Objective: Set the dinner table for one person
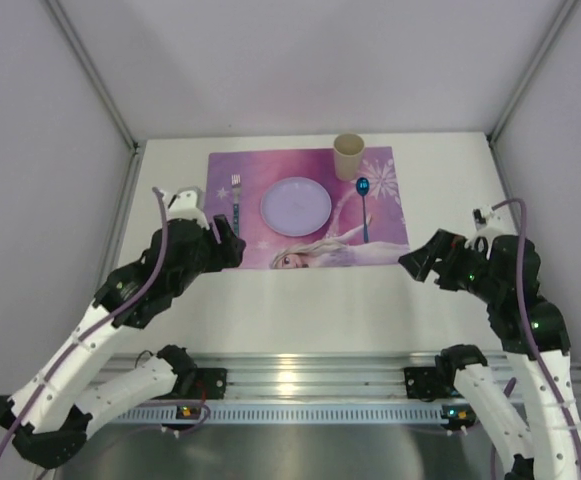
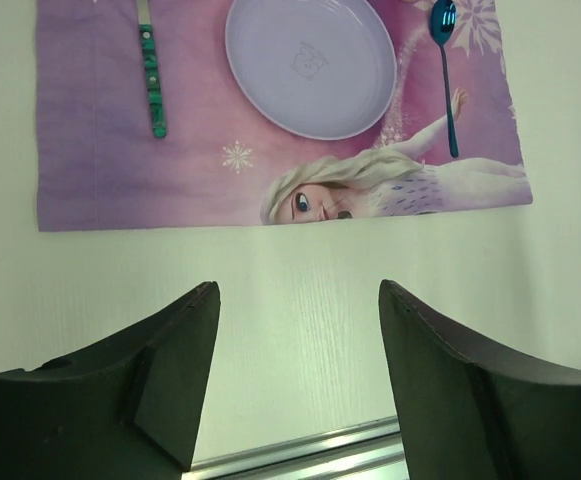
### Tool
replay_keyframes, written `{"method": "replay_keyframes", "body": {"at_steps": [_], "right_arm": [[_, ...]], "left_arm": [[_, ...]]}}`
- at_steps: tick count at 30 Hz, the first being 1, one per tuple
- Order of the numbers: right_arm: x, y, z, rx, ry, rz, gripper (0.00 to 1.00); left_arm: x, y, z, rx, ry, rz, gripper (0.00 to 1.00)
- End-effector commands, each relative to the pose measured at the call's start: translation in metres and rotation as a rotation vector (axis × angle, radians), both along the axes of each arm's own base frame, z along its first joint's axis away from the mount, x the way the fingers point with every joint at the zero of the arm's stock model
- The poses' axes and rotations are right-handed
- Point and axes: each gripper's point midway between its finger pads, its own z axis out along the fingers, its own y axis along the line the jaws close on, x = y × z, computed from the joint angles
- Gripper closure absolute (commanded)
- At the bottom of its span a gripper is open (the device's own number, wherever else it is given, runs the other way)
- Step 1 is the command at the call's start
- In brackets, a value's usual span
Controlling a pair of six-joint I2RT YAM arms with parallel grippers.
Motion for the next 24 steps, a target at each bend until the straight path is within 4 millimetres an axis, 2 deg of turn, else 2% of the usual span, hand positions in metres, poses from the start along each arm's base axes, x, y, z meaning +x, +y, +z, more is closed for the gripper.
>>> {"method": "replay_keyframes", "body": {"at_steps": [1,4,6,8,9,14,20,24], "right_arm": [[-0.016,0.015,0.011,0.077,-0.073,0.077,0.00],[-0.025,0.019,-0.005,0.097,-0.029,0.087,0.00],[-0.025,0.020,-0.015,0.105,-0.001,0.082,0.00],[-0.024,0.023,-0.024,0.107,0.030,0.087,0.00],[-0.023,0.024,-0.026,0.106,0.034,0.089,0.00],[-0.020,0.029,-0.031,0.101,0.040,0.112,0.00],[-0.019,0.026,-0.031,0.072,0.030,0.110,0.00],[-0.018,0.022,-0.032,0.032,0.017,0.113,0.00]], "left_arm": [[-0.014,0.021,-0.004,-0.046,0.002,0.095,0.30],[-0.023,0.038,-0.006,-0.019,0.015,0.142,0.30],[-0.029,0.055,-0.007,0.007,0.025,0.211,0.29],[-0.034,0.063,0.001,-0.002,0.009,0.230,0.28],[-0.035,0.064,0.003,-0.007,-0.001,0.227,0.23],[-0.038,0.078,0.013,0.057,0.002,0.252,0.21],[-0.028,0.088,0.019,0.158,-0.014,0.293,0.20],[-0.009,0.086,0.028,0.209,-0.063,0.321,0.19]]}}
